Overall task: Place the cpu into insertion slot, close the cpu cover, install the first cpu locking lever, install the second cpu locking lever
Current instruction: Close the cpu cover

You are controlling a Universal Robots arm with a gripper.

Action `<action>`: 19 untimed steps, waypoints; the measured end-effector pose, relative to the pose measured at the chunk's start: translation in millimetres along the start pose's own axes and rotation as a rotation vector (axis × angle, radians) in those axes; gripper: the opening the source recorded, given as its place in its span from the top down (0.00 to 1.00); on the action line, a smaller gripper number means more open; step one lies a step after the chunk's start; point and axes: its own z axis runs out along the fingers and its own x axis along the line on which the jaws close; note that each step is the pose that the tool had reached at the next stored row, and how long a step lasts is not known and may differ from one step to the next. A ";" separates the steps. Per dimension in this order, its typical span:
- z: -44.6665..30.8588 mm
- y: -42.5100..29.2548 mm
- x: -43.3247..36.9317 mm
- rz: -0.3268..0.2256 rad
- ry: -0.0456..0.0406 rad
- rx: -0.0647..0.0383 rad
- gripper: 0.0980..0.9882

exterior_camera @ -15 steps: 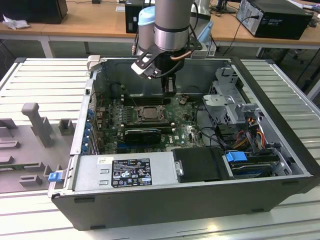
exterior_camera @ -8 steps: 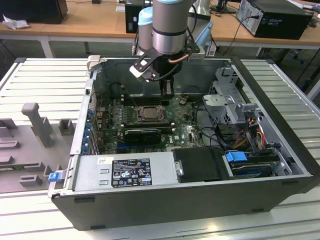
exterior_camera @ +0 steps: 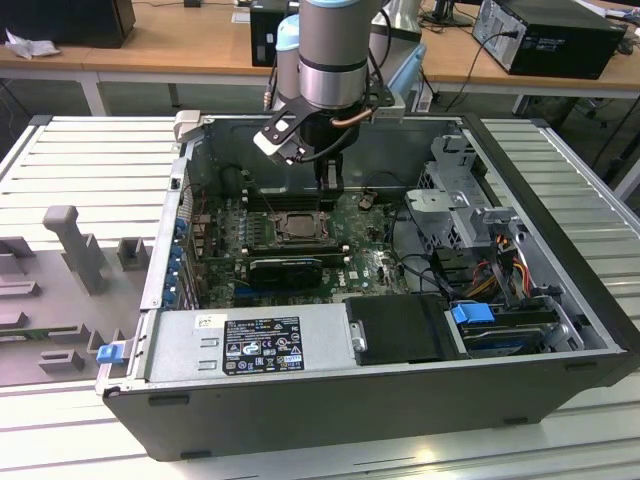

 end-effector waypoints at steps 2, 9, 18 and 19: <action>0.2 -1.5 -0.1 0.000 -0.0002 0.000 0.99; 0.8 -8.4 -0.3 0.000 0.0000 0.000 0.99; 1.5 -21.5 -0.6 -0.001 0.0006 0.000 0.99; 1.5 -22.1 -0.6 -0.001 0.0008 0.000 0.99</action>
